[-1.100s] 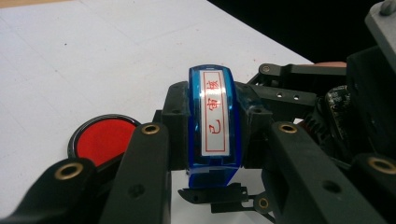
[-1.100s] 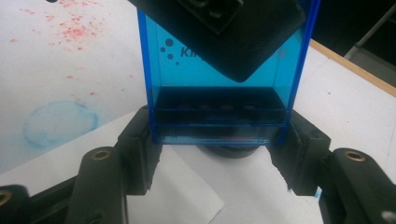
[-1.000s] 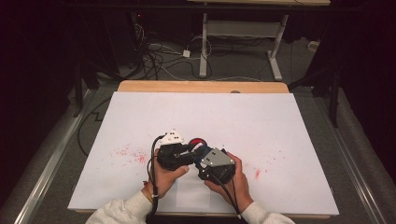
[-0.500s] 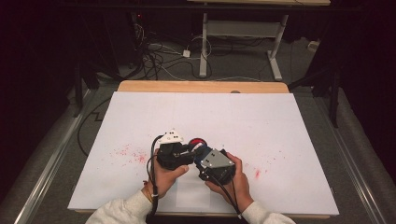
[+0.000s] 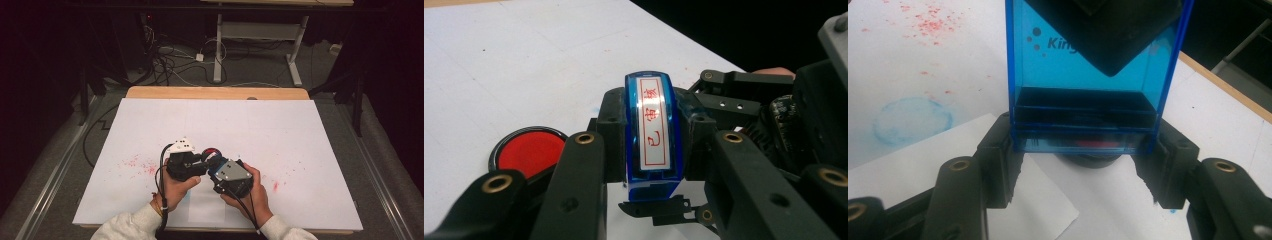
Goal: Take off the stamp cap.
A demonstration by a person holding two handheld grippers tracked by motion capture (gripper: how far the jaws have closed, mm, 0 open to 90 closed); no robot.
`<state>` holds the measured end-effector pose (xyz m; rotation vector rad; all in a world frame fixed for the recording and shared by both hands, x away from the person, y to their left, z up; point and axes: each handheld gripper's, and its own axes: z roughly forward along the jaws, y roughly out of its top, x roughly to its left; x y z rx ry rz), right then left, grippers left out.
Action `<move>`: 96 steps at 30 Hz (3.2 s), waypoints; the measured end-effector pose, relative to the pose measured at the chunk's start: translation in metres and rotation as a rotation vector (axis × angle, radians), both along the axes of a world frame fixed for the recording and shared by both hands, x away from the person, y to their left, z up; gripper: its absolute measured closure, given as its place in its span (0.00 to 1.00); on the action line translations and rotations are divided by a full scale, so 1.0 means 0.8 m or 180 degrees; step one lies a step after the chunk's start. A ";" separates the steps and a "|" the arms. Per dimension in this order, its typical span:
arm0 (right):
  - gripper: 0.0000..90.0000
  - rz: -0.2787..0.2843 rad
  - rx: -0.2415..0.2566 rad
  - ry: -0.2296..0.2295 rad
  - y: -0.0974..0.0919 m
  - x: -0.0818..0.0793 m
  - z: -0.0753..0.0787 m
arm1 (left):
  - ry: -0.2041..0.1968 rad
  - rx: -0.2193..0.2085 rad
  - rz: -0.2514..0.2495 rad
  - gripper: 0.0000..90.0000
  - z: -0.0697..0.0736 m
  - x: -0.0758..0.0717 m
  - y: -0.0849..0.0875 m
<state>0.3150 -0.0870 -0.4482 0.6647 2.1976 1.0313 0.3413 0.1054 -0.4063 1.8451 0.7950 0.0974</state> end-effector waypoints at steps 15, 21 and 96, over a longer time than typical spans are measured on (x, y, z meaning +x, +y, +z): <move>0.45 -0.0039 0.0271 0.0103 -0.037 0.004 0.017 | -0.0275 0.0141 0.0138 0.76 0.017 0.002 0.026; 0.45 0.0032 0.0368 0.0140 -0.048 -0.002 0.025 | -0.0370 0.0287 0.0151 0.76 0.016 0.001 0.027; 0.45 -0.0406 0.0127 0.0172 -0.148 -0.034 0.011 | -0.0049 0.1009 -0.0144 0.76 -0.051 0.096 -0.016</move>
